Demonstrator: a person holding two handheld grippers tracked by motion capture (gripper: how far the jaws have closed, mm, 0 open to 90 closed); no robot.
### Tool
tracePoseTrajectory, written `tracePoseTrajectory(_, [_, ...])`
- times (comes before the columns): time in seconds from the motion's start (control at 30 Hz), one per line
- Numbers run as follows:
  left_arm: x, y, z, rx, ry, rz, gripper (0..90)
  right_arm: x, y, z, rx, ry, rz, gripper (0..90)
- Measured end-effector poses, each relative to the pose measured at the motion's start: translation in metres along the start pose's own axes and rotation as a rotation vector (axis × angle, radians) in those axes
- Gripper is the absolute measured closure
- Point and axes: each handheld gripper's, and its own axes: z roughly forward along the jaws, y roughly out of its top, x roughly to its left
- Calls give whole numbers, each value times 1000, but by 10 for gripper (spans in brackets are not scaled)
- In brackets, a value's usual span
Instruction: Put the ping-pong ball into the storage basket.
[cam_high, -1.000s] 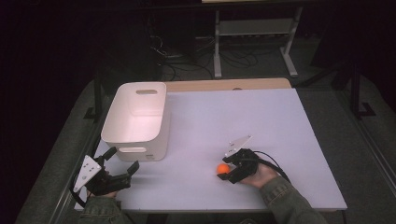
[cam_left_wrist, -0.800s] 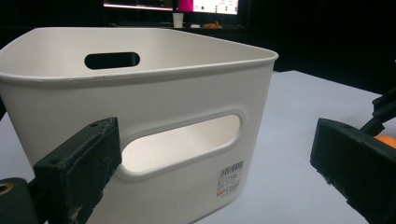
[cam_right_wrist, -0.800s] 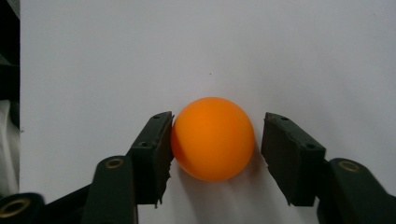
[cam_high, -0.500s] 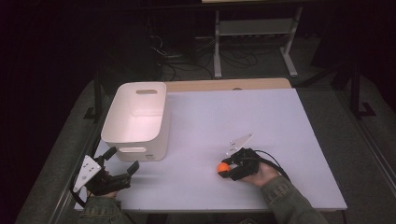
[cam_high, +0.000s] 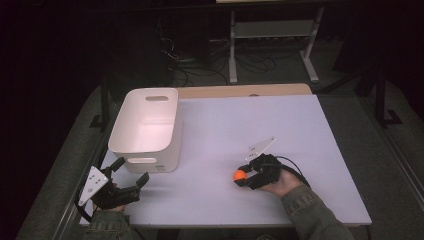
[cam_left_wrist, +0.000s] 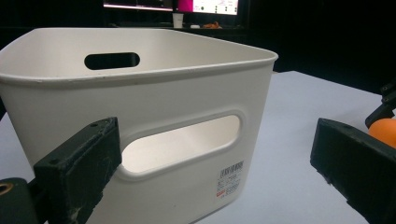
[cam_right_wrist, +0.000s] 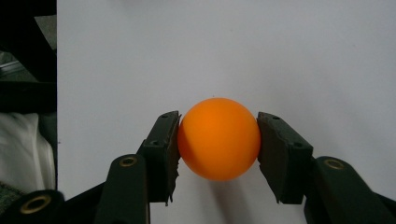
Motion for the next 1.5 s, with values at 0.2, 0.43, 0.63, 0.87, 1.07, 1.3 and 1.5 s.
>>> tracePoseTrajectory(0.2, [0,0,0,-1,0,0,15,-2,7,-6,-2,6,-3,497])
tracePoseTrajectory(0.43, [0,0,0,-1,0,0,15,-3,14,-11,2,7,-5,497])
tracePoseTrajectory(0.63, [0,0,0,-2,0,-1,15,-5,22,-18,-3,4,-15,498])
tracePoseTrajectory(0.87, [0,0,0,-1,0,-1,15,-7,32,-24,6,10,-29,498])
tracePoseTrajectory(1.07, [0,0,0,-1,-2,-1,15,-7,38,-28,5,6,-52,498])
tracePoseTrajectory(1.3, [0,0,0,-1,-1,0,15,-7,52,-32,9,18,-69,498])
tracePoseTrajectory(1.5, [0,0,0,-2,-2,0,15,-8,62,-34,14,24,-85,499])
